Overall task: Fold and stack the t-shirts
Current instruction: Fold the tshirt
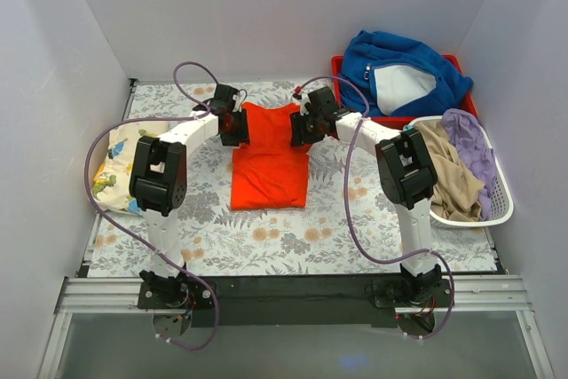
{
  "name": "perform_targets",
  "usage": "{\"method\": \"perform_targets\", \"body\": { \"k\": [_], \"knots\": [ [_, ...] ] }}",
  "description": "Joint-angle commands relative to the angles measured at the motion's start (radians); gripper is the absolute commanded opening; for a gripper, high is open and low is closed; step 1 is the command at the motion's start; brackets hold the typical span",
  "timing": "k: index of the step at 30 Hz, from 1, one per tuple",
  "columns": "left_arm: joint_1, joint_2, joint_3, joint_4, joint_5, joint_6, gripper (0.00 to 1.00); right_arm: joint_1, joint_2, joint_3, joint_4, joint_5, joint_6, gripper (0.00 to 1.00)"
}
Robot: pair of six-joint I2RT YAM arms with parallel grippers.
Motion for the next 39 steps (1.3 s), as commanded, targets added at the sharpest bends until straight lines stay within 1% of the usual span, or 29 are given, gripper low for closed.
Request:
{"method": "perform_targets", "body": {
  "k": [1,2,4,5,6,7,8,9,11,13,14,15,16,17,19,21,22,24,25,28,29,32,35,39],
  "knots": [
    [0.021,-0.037,0.065,-0.017,-0.098,0.018,0.37,-0.028,-0.032,0.057,-0.004,0.027,-0.037,0.52],
    [0.021,-0.06,0.047,-0.015,-0.1,0.015,0.37,-0.028,-0.052,0.048,-0.004,0.019,-0.041,0.52],
    [0.021,-0.157,0.009,0.002,-0.08,0.007,0.37,-0.028,-0.115,0.01,-0.004,-0.002,-0.046,0.52],
    [0.021,-0.194,-0.043,0.012,-0.068,0.003,0.37,-0.028,-0.14,-0.011,-0.007,-0.028,-0.047,0.52],
    [0.021,-0.268,-0.072,0.018,-0.063,0.0,0.37,-0.028,-0.163,-0.033,-0.007,-0.043,-0.041,0.52],
    [0.021,-0.302,-0.1,0.018,0.028,-0.011,0.37,-0.03,-0.207,-0.054,-0.009,-0.063,-0.037,0.52],
    [0.021,-0.33,-0.125,0.015,0.059,-0.016,0.37,-0.028,-0.226,-0.102,-0.021,-0.098,-0.032,0.52],
    [0.021,-0.39,-0.18,0.008,0.079,-0.023,0.37,-0.028,-0.244,-0.128,-0.029,-0.105,-0.018,0.52],
    [0.021,-0.435,-0.238,-0.026,0.115,-0.063,0.38,-0.028,-0.299,-0.221,-0.035,-0.132,-0.014,0.52],
    [0.021,-0.491,-0.335,-0.047,0.17,-0.082,0.38,-0.03,-0.357,-0.293,-0.035,-0.139,0.008,0.53],
    [0.023,-0.511,-0.368,-0.051,0.169,-0.117,0.38,-0.03,-0.376,-0.324,-0.035,-0.154,0.014,0.53],
    [0.021,-0.531,-0.404,-0.041,0.164,-0.135,0.38,-0.03,-0.396,-0.39,-0.021,-0.169,0.02,0.53],
    [0.021,-0.575,-0.483,-0.031,0.161,-0.152,0.38,-0.03,-0.431,-0.421,-0.006,-0.204,0.037,0.53],
    [0.021,-0.591,-0.516,-0.023,0.165,-0.193,0.38,-0.03,-0.451,-0.462,0.016,-0.224,0.051,0.53],
    [0.021,-0.626,-0.608,0.005,0.172,-0.229,0.38,-0.03,-0.499,-0.556,0.069,-0.252,0.086,0.53],
    [0.021,-0.666,-0.655,0.021,0.156,-0.272,0.38,-0.03,-0.535,-0.637,0.095,-0.272,0.104,0.54],
    [0.021,-0.679,-0.704,0.032,0.147,-0.284,0.38,-0.03,-0.546,-0.66,0.121,-0.29,0.124,0.54],
    [0.021,-0.708,-0.747,0.078,0.141,-0.333,0.39,-0.03,-0.571,-0.706,0.149,-0.301,0.143,0.54],
    [0.021,-0.717,-0.772,0.094,0.139,-0.349,0.39,-0.03,-0.577,-0.747,0.19,-0.313,0.154,0.54],
    [0.021,-0.755,-0.849,0.161,0.138,-0.402,0.39,-0.03,-0.592,-0.817,0.244,-0.375,0.206,0.54],
    [0.021,-0.764,-0.879,0.175,0.135,-0.413,0.39,-0.031,-0.595,-0.831,0.307,-0.381,0.236,0.54],
    [0.021,-0.806,-0.918,0.225,0.133,-0.444,0.39,-0.03,-0.609,-0.884,0.393,-0.398,0.281,0.54],
    [0.021,-0.834,-0.962,0.261,0.126,-0.458,0.39,-0.03,-0.615,-0.924,0.468,-0.41,0.333,0.54],
    [0.021,-0.831,-1.01,0.299,0.11,-0.468,0.38,-0.03,-0.602,-0.95,0.536,-0.409,0.393,0.53]
  ]
}}
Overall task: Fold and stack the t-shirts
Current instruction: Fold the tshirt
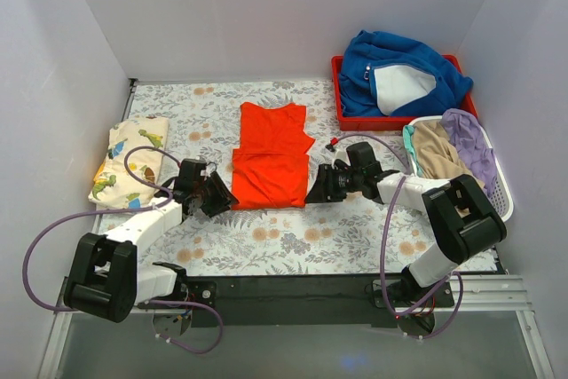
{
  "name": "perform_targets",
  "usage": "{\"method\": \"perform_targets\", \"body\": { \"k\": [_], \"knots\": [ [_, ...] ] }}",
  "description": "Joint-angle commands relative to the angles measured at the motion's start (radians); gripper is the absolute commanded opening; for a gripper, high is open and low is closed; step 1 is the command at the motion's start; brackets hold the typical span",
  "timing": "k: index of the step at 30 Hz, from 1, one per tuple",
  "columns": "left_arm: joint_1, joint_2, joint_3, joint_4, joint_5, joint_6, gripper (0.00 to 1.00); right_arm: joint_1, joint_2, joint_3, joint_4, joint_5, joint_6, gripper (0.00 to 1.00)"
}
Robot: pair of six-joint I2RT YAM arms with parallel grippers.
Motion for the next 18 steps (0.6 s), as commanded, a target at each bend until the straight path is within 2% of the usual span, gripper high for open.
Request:
{"method": "perform_targets", "body": {
  "k": [1,5,9,18],
  "knots": [
    [0.0,-0.014,-0.033,0.071,-0.032,-0.03,0.37,0.002,-0.012,-0.018,0.141,-0.034,0.08,0.53],
    [0.0,-0.008,-0.054,0.091,-0.041,-0.038,0.32,0.002,0.006,-0.035,0.19,-0.051,0.108,0.5],
    [0.0,0.006,-0.061,0.117,-0.053,-0.042,0.23,0.004,0.026,-0.047,0.207,-0.056,0.128,0.47],
    [0.0,0.017,-0.053,0.134,-0.066,-0.029,0.16,0.023,0.034,-0.075,0.207,-0.015,0.152,0.47]
  ]
}}
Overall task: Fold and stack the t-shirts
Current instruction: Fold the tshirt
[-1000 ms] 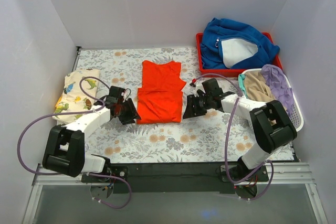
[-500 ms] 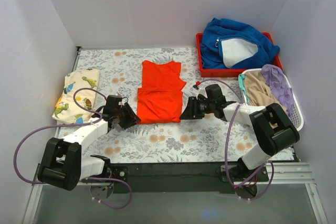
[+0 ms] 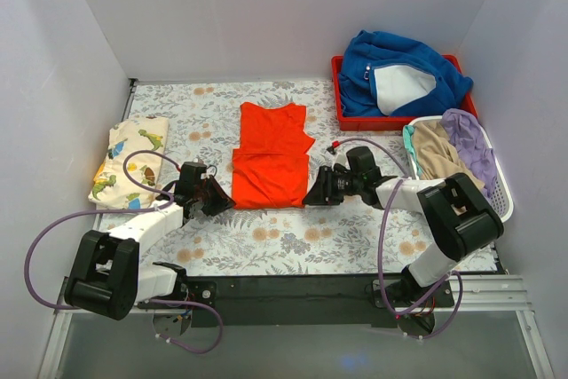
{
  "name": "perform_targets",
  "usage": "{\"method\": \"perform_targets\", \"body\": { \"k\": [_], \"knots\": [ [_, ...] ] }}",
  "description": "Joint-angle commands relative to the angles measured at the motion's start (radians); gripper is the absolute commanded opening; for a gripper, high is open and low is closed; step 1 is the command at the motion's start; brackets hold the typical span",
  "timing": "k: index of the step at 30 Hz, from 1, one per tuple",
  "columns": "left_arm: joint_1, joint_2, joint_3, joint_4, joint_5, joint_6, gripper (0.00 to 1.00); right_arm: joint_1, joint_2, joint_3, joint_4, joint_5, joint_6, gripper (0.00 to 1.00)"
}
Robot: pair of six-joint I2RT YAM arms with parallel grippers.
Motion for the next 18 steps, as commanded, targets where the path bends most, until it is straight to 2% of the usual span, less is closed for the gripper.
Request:
{"method": "perform_targets", "body": {
  "k": [1,7,18],
  "knots": [
    [0.0,0.001,0.005,0.028,-0.024,0.007,0.15,0.011,0.018,-0.01,0.046,0.012,0.008,0.47],
    [0.0,0.007,0.006,0.035,-0.017,0.012,0.08,0.014,0.059,0.0,0.084,0.019,0.018,0.45],
    [0.0,0.012,0.006,0.038,-0.019,0.018,0.04,0.015,0.131,0.0,0.216,-0.039,0.062,0.09]
  ]
}}
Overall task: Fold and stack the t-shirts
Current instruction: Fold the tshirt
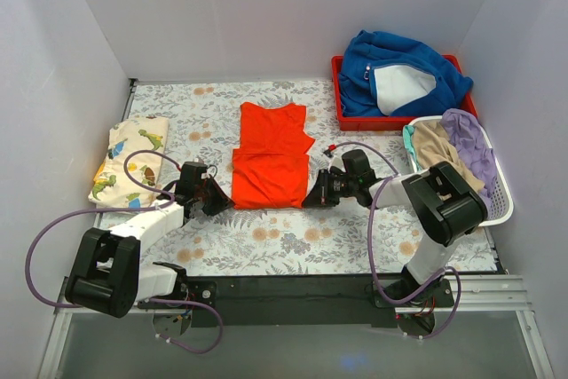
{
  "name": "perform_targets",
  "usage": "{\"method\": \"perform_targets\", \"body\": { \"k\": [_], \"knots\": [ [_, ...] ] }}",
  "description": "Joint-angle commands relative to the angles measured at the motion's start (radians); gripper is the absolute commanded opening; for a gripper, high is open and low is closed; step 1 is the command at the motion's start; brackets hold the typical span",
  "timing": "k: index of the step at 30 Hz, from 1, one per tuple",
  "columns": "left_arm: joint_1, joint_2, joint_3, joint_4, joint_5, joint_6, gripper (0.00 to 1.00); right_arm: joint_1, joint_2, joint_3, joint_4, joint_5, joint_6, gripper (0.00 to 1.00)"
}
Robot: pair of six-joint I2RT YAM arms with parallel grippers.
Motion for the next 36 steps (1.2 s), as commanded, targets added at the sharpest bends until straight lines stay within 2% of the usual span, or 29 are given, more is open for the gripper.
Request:
{"method": "perform_targets", "body": {
  "k": [1,2,7,16,27,35,36],
  "knots": [
    [0.0,-0.002,0.008,0.021,-0.017,0.018,0.03,0.003,-0.001,-0.006,0.093,-0.034,0.018,0.07],
    [0.0,-0.001,0.009,0.02,-0.02,0.021,0.02,0.003,-0.013,-0.009,0.096,-0.033,0.013,0.01],
    [0.001,0.012,0.038,-0.013,-0.037,0.056,0.0,0.003,-0.062,-0.026,0.073,0.002,-0.018,0.01],
    [0.0,0.004,0.078,-0.098,-0.158,0.068,0.0,0.003,-0.141,0.025,-0.226,0.2,-0.232,0.01],
    [0.0,-0.013,0.083,-0.108,-0.207,0.078,0.0,0.003,-0.188,0.095,-0.416,0.416,-0.378,0.01],
    [0.0,-0.008,0.078,-0.108,-0.204,0.077,0.0,0.001,-0.216,0.123,-0.492,0.449,-0.41,0.01],
    [0.0,-0.004,0.084,-0.112,-0.195,0.077,0.0,0.001,-0.219,0.125,-0.498,0.413,-0.412,0.09]
  ]
}}
